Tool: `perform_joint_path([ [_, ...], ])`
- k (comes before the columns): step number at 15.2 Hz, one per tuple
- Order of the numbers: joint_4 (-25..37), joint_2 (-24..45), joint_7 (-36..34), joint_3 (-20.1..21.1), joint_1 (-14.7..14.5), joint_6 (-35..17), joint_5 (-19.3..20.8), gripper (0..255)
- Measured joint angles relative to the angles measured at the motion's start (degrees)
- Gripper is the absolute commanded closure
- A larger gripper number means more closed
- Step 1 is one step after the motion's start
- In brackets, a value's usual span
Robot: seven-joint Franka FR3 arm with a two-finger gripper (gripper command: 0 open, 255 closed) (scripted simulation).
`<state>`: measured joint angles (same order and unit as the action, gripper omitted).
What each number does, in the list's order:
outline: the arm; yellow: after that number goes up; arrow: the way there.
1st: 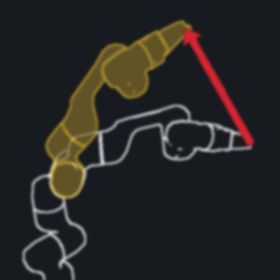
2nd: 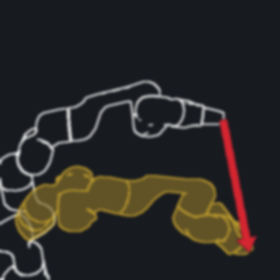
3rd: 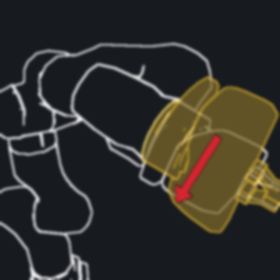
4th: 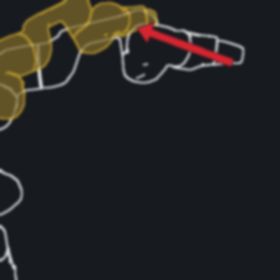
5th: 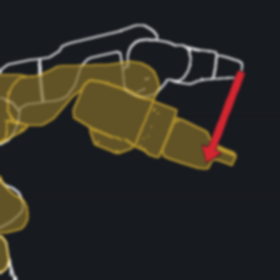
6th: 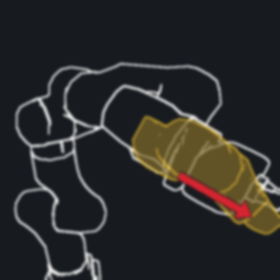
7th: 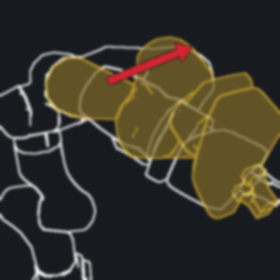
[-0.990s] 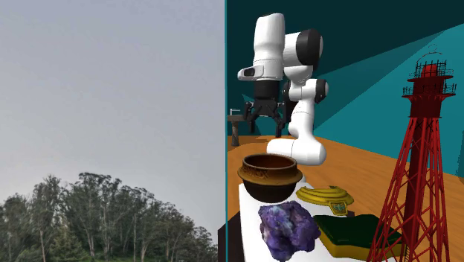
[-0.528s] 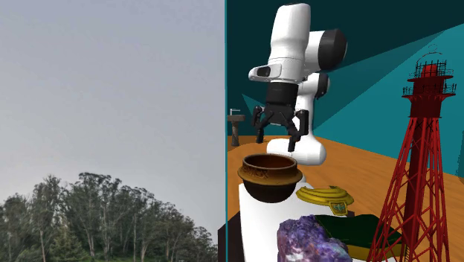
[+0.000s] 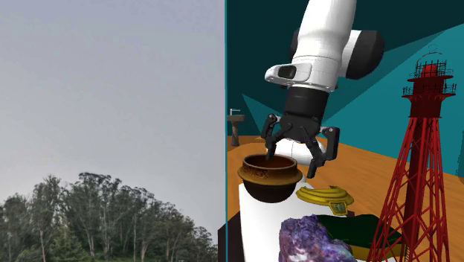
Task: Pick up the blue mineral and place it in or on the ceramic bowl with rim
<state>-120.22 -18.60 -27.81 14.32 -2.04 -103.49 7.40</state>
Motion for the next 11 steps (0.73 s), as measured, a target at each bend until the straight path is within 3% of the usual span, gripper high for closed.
perform_joint_path([
  [6, 10.9, 13.06, -8.87, 5.06, -0.4, -0.81, 7.15, 0],
  [11, 10.8, 15.8, -10.93, 5.55, -0.54, -3.23, 9.0, 0],
])
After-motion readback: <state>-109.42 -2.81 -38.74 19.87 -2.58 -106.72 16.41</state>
